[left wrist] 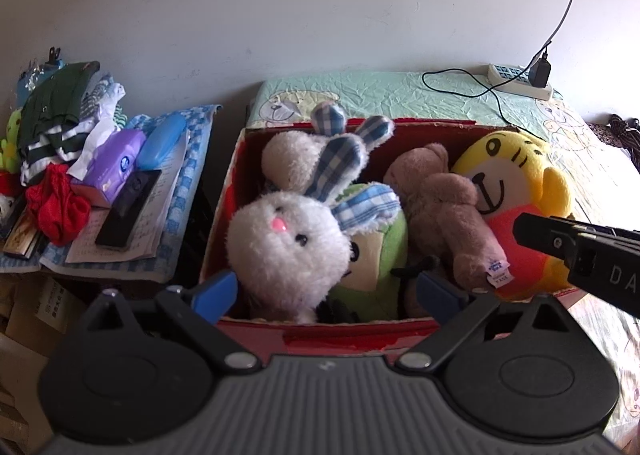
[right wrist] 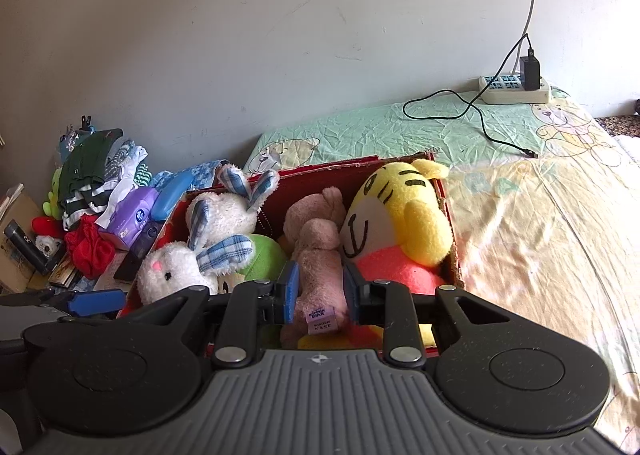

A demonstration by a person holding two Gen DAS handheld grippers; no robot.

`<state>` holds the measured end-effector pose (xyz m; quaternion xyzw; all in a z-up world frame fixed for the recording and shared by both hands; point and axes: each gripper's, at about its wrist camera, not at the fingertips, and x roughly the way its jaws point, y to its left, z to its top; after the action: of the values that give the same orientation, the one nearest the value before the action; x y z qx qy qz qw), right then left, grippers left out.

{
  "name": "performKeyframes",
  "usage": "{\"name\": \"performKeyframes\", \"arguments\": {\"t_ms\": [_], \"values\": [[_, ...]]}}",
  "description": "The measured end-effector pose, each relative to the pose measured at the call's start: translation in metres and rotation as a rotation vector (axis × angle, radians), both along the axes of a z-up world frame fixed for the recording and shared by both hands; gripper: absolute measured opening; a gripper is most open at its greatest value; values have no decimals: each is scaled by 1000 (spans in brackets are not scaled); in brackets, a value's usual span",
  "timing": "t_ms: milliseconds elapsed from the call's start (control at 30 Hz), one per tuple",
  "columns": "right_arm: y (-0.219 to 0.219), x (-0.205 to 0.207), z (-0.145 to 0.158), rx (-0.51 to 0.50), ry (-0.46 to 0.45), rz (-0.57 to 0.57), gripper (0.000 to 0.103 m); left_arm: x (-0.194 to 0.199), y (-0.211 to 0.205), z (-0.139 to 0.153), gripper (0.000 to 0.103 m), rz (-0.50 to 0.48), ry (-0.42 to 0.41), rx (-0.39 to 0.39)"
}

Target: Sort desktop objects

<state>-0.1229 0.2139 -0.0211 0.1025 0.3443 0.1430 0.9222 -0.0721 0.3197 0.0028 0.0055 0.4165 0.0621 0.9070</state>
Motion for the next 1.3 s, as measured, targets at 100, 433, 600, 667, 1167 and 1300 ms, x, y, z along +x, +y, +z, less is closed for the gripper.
{"name": "performKeyframes", "arguments": {"t_ms": [100, 433, 600, 667, 1167, 1300], "values": [[-6, -4, 1, 1, 3, 9, 28, -4, -10, 0, 98, 4, 14, 7], [-19, -19, 4, -29, 3, 28, 28, -19, -35, -6, 99, 31, 69, 4], [-26, -26, 3, -34, 9, 26, 28, -24, -45, -8, 99, 43, 87, 12], [-29, -28, 2, -40, 10, 22, 28, -24, -48, -9, 99, 47, 98, 6], [-70, -38, -13, -75, 69, -68, 28, -27, -92, -26, 99, -7, 160, -10], [-86, -40, -19, -91, 96, -106, 29, -27, -110, -28, 99, -51, 171, -32]]}}
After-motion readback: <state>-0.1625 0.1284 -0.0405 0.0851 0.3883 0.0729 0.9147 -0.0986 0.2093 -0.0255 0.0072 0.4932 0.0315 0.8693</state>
